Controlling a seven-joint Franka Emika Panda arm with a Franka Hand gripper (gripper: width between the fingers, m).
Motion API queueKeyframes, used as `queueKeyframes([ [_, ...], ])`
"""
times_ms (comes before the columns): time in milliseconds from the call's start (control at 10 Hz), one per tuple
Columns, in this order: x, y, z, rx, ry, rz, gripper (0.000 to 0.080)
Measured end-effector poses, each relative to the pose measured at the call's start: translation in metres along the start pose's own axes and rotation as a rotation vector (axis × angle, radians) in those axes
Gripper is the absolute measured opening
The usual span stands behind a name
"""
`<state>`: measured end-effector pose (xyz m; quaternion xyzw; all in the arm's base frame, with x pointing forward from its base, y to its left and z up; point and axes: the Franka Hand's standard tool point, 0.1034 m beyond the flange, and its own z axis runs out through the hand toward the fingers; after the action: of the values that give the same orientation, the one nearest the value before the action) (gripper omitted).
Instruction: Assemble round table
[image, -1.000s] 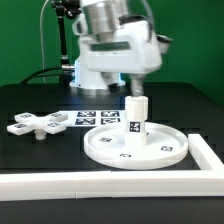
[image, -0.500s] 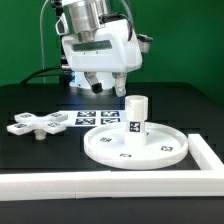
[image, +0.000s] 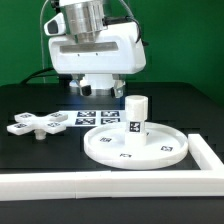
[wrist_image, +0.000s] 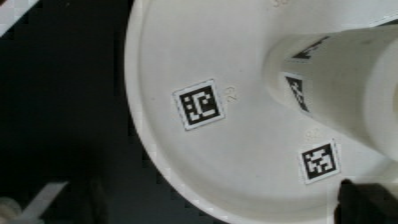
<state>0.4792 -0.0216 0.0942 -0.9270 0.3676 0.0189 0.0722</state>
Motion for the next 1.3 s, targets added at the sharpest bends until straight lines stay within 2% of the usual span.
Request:
queueKeyframes([
  [300,0.0000,0.0002,0.0002,0.000,0.000,-0.058,0.0649],
  [400,0.0001,0.0012,0.0004,-0.008,0.002,-0.181,0.0649],
  [500,-0.0014,0.0042,0.0016,-0.031,0.004,-0.366,0.0649],
  [700,-0.0003,0.0055,-0.0011,-0.046,0.001,-0.588,0.0649],
  [1200,0.0005,0.0065,-0.0010,-0.055,-0.006,-0.912,0.0649],
  [1300,-0.0016,0.0092,-0.0033,-0.070,-0.031,-1.091,0.0649],
])
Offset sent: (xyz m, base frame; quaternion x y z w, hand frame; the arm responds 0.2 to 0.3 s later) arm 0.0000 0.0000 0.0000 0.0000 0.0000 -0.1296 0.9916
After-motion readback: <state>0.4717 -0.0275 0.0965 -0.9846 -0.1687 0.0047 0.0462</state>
